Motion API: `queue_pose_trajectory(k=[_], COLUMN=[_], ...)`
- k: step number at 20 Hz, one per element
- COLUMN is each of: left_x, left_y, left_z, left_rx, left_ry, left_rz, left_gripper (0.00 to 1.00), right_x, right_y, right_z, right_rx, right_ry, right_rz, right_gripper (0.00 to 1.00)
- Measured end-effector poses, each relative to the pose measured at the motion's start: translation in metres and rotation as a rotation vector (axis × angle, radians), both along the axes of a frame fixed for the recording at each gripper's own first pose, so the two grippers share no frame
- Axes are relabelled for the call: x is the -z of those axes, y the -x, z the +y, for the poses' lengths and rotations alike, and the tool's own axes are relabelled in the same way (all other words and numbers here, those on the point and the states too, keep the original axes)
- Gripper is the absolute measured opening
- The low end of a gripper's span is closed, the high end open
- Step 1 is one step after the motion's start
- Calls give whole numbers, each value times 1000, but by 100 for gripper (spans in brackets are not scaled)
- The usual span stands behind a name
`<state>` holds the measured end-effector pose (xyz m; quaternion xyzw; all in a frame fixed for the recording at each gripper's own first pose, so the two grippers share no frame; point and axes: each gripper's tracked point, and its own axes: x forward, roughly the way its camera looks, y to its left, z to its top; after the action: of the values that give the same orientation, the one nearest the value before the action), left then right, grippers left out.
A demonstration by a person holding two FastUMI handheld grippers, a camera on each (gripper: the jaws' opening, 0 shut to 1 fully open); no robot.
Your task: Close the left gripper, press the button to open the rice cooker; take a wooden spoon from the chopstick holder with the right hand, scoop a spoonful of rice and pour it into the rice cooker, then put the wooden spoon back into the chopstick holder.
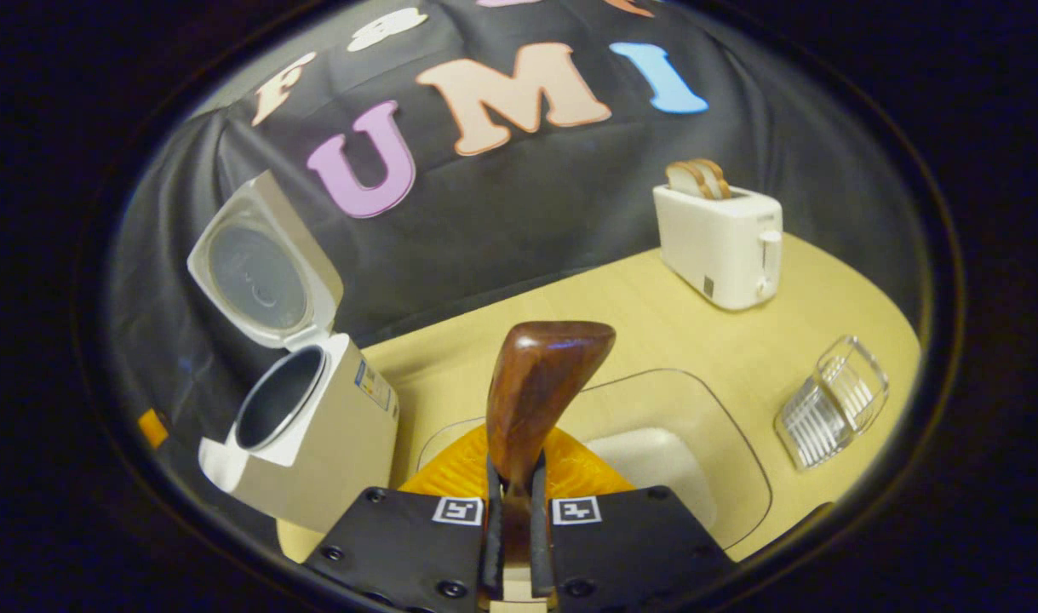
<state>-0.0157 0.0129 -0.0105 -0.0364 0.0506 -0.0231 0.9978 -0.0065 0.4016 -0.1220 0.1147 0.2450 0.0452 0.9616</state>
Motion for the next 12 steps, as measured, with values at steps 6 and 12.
queue_pose_trajectory(k=[6, 12], left_x=[-1, -1], left_y=[0, 1], left_z=[-4, -9], left_rx=[42, 81], left_ry=[-5, -11], left_rz=[-4, -7], left_gripper=[94, 94], right_x=[6, -14], right_y=[6, 10], right_z=[-23, -47], right_rx=[139, 213], right_ry=[-277, -562], right_rz=[71, 56], right_gripper=[15, 16])
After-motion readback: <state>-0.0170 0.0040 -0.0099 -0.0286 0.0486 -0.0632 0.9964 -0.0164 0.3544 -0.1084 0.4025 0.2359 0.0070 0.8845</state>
